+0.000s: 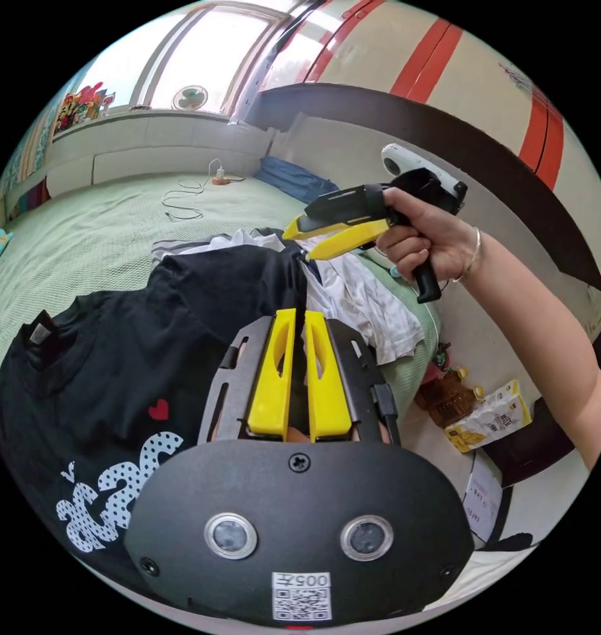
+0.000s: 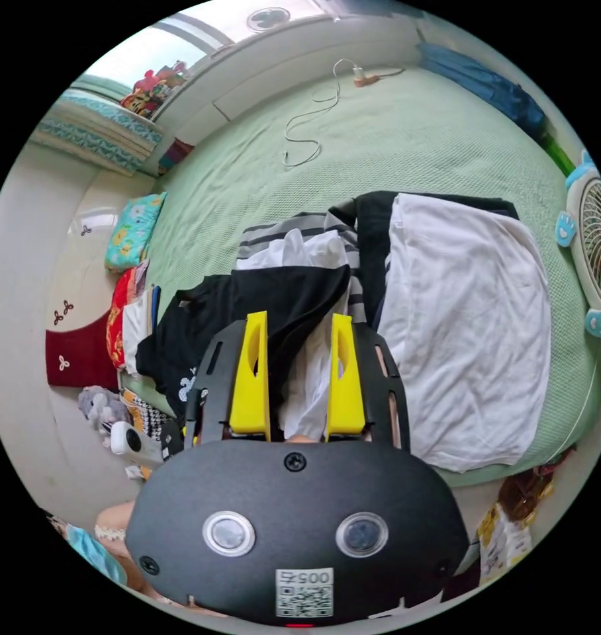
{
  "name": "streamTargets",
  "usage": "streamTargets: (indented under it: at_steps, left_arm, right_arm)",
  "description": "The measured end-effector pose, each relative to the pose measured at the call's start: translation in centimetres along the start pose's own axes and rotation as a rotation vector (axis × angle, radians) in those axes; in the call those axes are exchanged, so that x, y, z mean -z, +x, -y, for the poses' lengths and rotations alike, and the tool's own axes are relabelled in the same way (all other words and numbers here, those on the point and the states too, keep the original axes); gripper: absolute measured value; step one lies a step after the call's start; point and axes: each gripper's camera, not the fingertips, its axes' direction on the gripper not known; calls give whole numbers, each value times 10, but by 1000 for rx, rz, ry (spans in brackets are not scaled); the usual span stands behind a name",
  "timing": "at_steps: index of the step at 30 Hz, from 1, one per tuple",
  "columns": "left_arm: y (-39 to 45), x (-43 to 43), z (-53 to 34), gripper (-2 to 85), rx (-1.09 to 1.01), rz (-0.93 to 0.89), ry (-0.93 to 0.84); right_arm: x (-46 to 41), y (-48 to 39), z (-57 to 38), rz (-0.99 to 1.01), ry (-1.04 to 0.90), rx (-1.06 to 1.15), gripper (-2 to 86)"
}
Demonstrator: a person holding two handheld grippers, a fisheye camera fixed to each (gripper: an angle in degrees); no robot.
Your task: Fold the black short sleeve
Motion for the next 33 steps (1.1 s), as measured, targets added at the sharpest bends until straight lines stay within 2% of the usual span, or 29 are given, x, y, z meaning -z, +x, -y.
streamTargets:
  at_steps: [5, 8, 15, 22, 28, 33]
  left_arm:
    - [-10, 6, 3, 43, 15, -16, 5]
    - [-14, 11, 5, 42, 16, -25, 9]
    - [-22, 23, 11, 43, 12, -62, 13]
    - [-20, 44, 16, 43, -41, -83, 28]
    - [-33, 85, 15, 45, 18, -35, 38]
    - [-63, 129, -4, 45, 172, 6, 44]
  right_arm:
    - [-14, 11, 20, -73, -25, -59, 122]
    - [-17, 17, 26, -39, 13, -100, 113]
    - [-13, 13, 26, -71, 158, -148, 12]
    - [0, -43, 6, -97, 262, 27, -9]
    - [-6, -127, -17, -99, 271, 232, -9]
    - [-41, -204, -33, -124, 227, 396, -9]
